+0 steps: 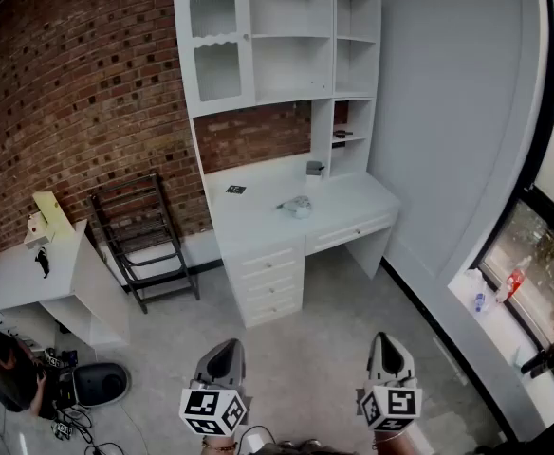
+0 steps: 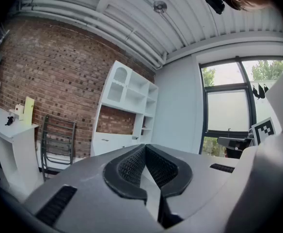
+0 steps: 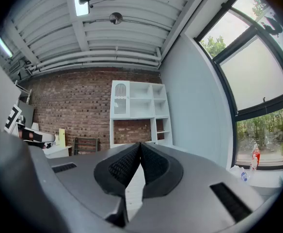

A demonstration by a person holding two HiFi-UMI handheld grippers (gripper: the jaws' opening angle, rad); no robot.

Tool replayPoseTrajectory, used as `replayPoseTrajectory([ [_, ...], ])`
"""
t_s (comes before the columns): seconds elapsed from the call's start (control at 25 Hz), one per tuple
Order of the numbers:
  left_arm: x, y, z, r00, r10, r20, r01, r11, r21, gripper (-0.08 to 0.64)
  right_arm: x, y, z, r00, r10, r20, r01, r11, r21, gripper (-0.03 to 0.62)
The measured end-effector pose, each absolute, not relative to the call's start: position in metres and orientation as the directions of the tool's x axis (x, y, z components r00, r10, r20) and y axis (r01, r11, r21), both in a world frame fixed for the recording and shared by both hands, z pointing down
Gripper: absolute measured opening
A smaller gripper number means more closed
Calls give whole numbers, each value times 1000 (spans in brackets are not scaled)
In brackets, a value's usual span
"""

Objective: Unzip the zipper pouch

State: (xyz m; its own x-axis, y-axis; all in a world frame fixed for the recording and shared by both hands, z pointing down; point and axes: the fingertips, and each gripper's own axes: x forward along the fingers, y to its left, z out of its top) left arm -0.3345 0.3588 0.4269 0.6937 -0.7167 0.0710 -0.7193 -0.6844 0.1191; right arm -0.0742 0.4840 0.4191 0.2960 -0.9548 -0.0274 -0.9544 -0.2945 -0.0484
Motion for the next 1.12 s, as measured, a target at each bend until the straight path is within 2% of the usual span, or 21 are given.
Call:
replayPoseTrajectory([
  [0.36,-329,364,426,698,-714,55,-715,-690,110,2,-82,490,418,291,-956,-31,-957,-291,-6,1],
  [0.56,-328,367,427,698,-715,48,-714,-690,118,2,-77,492,416,295,-954,-60,-955,-291,-66,1],
  [1.12,-311,373,438,708,-705,43,-705,-700,113,3,-82,476,432,220,-975,-18,-975,-219,-39,5],
])
